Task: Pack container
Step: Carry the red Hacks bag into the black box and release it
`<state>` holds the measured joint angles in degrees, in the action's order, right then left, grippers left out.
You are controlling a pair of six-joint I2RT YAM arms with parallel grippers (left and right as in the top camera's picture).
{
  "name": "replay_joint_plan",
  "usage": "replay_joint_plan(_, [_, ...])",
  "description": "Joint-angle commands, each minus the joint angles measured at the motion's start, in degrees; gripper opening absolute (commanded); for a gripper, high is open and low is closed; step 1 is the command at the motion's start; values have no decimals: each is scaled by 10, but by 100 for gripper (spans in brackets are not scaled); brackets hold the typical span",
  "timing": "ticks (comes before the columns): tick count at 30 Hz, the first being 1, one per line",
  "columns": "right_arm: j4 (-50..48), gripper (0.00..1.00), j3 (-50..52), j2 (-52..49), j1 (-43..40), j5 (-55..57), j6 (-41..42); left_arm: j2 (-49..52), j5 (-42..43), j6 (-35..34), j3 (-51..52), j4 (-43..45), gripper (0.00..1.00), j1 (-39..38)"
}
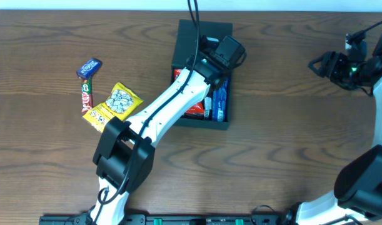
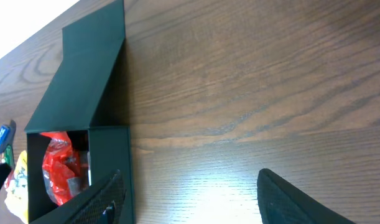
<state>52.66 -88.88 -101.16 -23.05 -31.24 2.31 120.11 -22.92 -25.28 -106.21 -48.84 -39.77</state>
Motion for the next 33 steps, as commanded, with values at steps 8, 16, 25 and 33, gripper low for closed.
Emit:
replay_joint_plan(8, [6,69,-3,3,-2,-2,-7,114,-57,-22,-3,-19,6,2])
replay_joint_plan(16, [7,69,-3,3,-2,-2,-7,151,-61,-22,-3,-28,6,-1])
replay_joint_plan(25, [7,69,-3,3,-2,-2,-9,99,-148,-18,-9,-57,6,-1])
replay_joint_plan(33, [7,69,-3,3,-2,-2,-9,13,-54,-36,-9,-39,6,-12])
